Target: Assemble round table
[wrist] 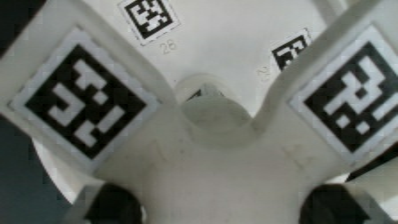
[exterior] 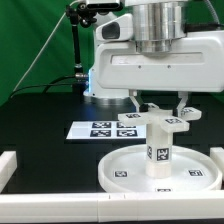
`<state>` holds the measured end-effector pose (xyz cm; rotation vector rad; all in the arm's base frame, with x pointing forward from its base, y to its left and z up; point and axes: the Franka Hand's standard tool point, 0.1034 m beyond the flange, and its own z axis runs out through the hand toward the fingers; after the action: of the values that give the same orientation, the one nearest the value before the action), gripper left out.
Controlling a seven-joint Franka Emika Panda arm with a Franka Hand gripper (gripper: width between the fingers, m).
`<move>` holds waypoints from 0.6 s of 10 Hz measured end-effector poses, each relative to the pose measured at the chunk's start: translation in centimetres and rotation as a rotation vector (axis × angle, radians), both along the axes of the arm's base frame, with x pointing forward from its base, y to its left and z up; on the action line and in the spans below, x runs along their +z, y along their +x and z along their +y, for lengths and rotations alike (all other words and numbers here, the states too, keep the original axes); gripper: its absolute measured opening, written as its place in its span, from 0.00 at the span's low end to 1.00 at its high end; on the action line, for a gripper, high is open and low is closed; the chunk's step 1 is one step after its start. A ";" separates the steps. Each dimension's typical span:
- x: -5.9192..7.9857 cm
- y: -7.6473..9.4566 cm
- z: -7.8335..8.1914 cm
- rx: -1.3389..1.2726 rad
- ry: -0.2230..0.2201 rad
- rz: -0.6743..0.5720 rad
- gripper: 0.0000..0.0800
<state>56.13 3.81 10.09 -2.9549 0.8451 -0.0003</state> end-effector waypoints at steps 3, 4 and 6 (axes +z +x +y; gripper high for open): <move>0.0 0.0 0.1 -0.193 0.010 0.013 0.55; 0.0 0.0 0.1 -0.229 0.012 0.014 0.55; 0.0 0.0 -0.1 -0.529 0.062 0.000 0.55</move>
Offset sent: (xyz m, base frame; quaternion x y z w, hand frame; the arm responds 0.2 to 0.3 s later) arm 0.0000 0.0000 0.0000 0.0000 0.0000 0.1296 0.9916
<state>56.18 3.75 10.10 -2.5821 1.5604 -0.0012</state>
